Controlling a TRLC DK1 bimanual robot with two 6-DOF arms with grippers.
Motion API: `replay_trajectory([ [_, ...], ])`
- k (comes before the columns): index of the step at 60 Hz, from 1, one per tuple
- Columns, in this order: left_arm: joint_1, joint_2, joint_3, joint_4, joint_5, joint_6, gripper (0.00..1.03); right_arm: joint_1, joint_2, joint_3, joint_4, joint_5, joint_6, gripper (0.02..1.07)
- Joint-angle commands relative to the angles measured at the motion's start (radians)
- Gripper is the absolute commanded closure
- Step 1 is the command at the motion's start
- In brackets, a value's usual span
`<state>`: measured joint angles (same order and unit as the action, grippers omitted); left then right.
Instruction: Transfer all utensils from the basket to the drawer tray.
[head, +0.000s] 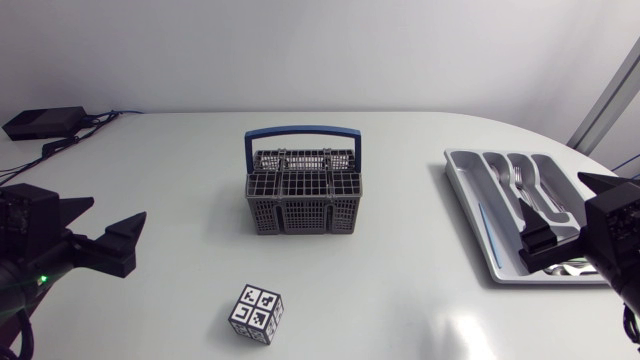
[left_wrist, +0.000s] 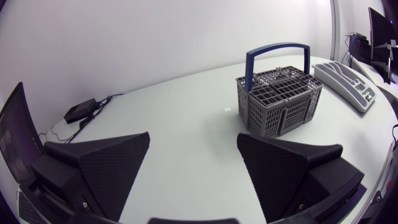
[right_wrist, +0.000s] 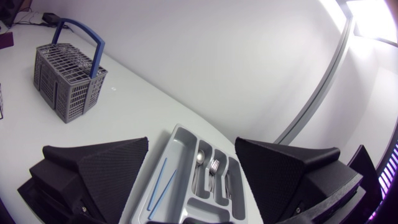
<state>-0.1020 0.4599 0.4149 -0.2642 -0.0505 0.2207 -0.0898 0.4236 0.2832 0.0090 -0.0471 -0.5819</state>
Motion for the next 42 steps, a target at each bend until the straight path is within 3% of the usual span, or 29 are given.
replay_trajectory([
  [1, 0.015, -0.046, -0.058, 0.027, 0.007, -0.017, 0.05, 0.042, -0.069, -0.058, 0.026, 0.046, 0.047, 0.07],
  [7, 0.027, -0.100, -0.104, 0.058, 0.013, -0.043, 0.05, 0.078, -0.166, -0.095, 0.026, 0.110, 0.087, 0.07],
  [42, 0.092, -0.412, -0.374, 0.237, 0.046, -0.197, 0.06, 0.085, -0.329, -0.214, 0.004, 0.070, 0.400, 0.07],
])
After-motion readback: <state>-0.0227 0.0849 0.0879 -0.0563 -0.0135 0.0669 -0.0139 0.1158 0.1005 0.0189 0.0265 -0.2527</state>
